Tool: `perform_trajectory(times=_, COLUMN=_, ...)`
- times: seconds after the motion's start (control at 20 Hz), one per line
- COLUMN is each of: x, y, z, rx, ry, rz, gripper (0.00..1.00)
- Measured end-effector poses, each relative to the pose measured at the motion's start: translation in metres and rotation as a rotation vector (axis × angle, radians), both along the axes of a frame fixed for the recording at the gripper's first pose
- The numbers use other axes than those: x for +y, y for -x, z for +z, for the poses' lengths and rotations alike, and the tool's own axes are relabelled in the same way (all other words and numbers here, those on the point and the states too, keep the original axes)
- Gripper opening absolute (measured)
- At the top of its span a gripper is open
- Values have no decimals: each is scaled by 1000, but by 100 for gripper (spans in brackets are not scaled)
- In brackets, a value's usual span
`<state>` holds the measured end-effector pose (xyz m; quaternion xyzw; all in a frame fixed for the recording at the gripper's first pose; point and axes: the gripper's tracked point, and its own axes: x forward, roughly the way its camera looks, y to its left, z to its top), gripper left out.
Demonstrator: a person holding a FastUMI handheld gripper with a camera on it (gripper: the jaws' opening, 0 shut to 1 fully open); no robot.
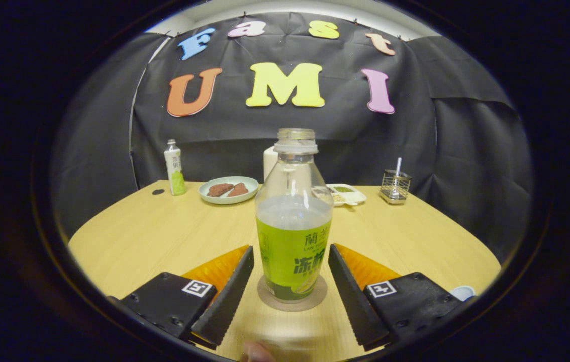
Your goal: Take the bottle from table, then pour the juice into the cup, finally place the bottle on the coaster
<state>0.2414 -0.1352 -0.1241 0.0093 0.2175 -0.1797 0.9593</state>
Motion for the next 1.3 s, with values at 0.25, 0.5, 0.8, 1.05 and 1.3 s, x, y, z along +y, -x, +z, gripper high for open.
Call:
perform_trajectory(times=0.25, x=7, y=60, z=39, rx=-66, ry=49, rz=-13, gripper=96)
perform_trajectory(times=0.5, x=16, y=126, z=96, rx=-183, ry=102, rz=-12, gripper=100)
perform_trajectory(times=0.8, x=29, y=187, z=126, rx=-272, ry=98, rz=18, gripper=100)
perform_trajectory(times=1.05, x=41, y=228, z=128, rx=-307, ry=113, rz=44, gripper=100)
perform_trajectory(times=1.3, x=49, y=251, z=136, rx=-348, ry=102, rz=55, gripper=100)
